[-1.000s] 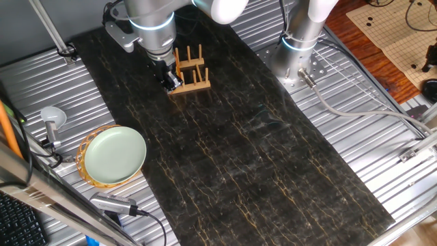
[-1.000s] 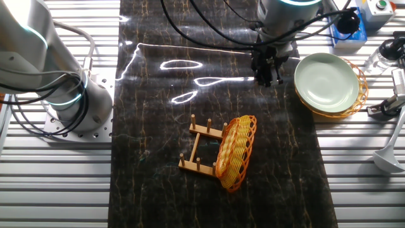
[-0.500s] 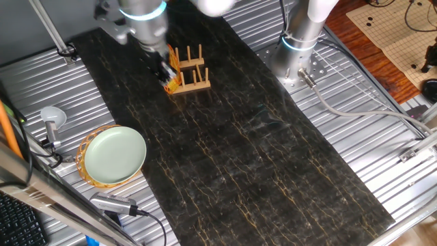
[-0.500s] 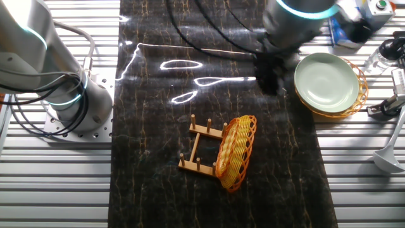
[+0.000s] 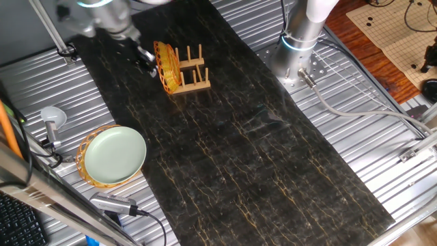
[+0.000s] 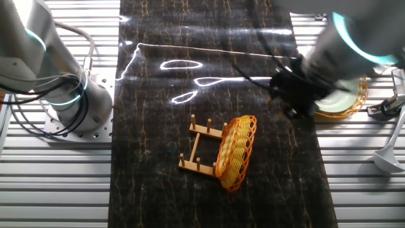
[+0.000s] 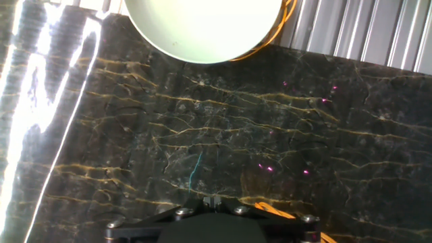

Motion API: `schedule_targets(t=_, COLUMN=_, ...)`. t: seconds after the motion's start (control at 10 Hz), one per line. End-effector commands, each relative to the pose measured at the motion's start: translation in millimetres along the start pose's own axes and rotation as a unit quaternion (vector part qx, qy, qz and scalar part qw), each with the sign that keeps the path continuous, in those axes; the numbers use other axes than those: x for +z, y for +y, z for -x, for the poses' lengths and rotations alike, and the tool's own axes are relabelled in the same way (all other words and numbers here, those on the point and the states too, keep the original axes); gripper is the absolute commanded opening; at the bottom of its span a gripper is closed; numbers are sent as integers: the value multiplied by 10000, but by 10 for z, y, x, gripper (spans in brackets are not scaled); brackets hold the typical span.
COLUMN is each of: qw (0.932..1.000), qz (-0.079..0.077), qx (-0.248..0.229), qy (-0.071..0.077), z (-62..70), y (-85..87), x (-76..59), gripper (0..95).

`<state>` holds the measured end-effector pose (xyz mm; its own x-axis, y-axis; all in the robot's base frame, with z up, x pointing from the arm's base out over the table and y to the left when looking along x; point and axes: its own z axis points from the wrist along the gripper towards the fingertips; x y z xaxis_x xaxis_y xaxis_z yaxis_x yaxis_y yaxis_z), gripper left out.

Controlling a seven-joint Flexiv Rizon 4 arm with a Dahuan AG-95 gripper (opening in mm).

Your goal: Take the dish off the dish rack

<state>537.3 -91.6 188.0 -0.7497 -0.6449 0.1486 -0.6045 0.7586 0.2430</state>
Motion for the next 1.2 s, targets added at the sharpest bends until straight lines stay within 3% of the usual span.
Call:
schedule_targets(t=0.1, qw=9881, qz=868, qx=-1029, qy=742, z=-169, y=-332, x=84, gripper=380)
schedule_targets(t=0.4, qw=9833, qz=1061, qx=-1135, qy=944, z=-325, y=-395, x=194, gripper=380)
schedule_targets(t=0.7, qw=9827, qz=1091, qx=-1140, qy=968, z=-470, y=-307, x=339, gripper=380)
schedule_targets(t=1.2, qw=9827, qz=1086, qx=-1136, qy=977, z=-713, y=-159, x=434, gripper=380)
